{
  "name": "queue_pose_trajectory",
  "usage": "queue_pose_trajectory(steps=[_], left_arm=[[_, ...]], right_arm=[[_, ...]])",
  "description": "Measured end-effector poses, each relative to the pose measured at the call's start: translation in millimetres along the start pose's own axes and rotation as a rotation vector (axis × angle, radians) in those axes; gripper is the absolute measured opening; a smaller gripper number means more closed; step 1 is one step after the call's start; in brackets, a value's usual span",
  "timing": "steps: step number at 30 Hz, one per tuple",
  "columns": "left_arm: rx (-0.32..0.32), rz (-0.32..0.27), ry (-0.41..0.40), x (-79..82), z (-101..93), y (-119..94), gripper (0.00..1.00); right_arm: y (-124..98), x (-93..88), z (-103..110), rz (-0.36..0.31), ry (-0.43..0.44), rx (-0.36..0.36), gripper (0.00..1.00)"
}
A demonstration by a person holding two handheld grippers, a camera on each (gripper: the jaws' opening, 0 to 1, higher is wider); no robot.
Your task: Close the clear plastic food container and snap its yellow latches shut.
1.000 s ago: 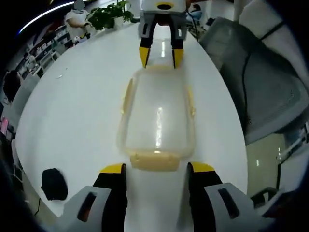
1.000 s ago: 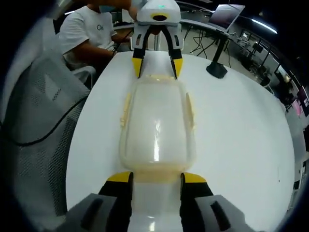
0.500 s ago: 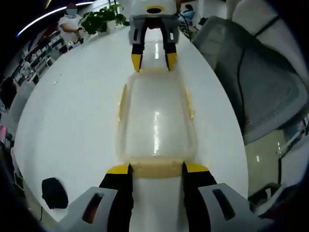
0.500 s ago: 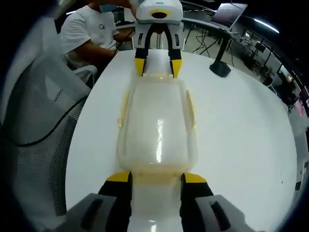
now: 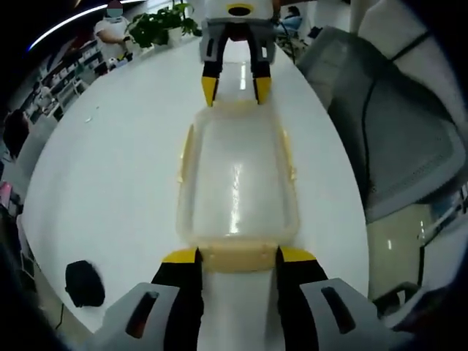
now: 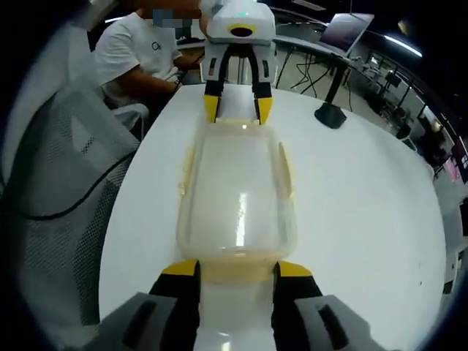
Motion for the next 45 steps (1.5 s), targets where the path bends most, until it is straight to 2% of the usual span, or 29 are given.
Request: queue_pose_trajectory(steps=[4,10,14,22,33,45], left_arm=[[0.002,-0.017,-0.009,11.3,-5.6,-11.9,0.38],[0.023,-0.003,-0.001,25.1,-7.7,-22.2,0.37],[0.016,-0.001,0.006,32.6,-11.1,-26.0,0.37],[0.008,-0.011,-0.005,55.2,-21.7,-36.1,0.37],[0.018,0.006,0.004,94.0,-19.9,-34.5,0.37],[0.016,0.036,-0.001,133.6,-20.5,-17.0,0.37]], right_arm=[[-9.6,-0.4,-1.3,-0.002,-0.004,-0.007,0.36],[-28.0,2.1,-7.5,-0.024,0.000,-0.039,0.36],[-40.5,2.9,-5.2,-0.041,0.038,-0.015,0.36],[-70.2,3.2,-9.2,-0.060,0.028,0.003,0.36],[-104.7,-13.2,-17.2,-0.062,-0.001,-0.036,0.36],[-130.9,-48.8,-19.2,-0.062,0.012,-0.024,0.36]])
Point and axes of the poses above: the point that each gripper's makers call its tool centre point, and the gripper's own axes: y roughly forward along the fingers, z roughly to its left, x roughly out of its top, the point moved 3 cm from there along -y, roughly backward along the fingers, and after that the axes turned 15 degrees about -x, right-handed, at the moved point
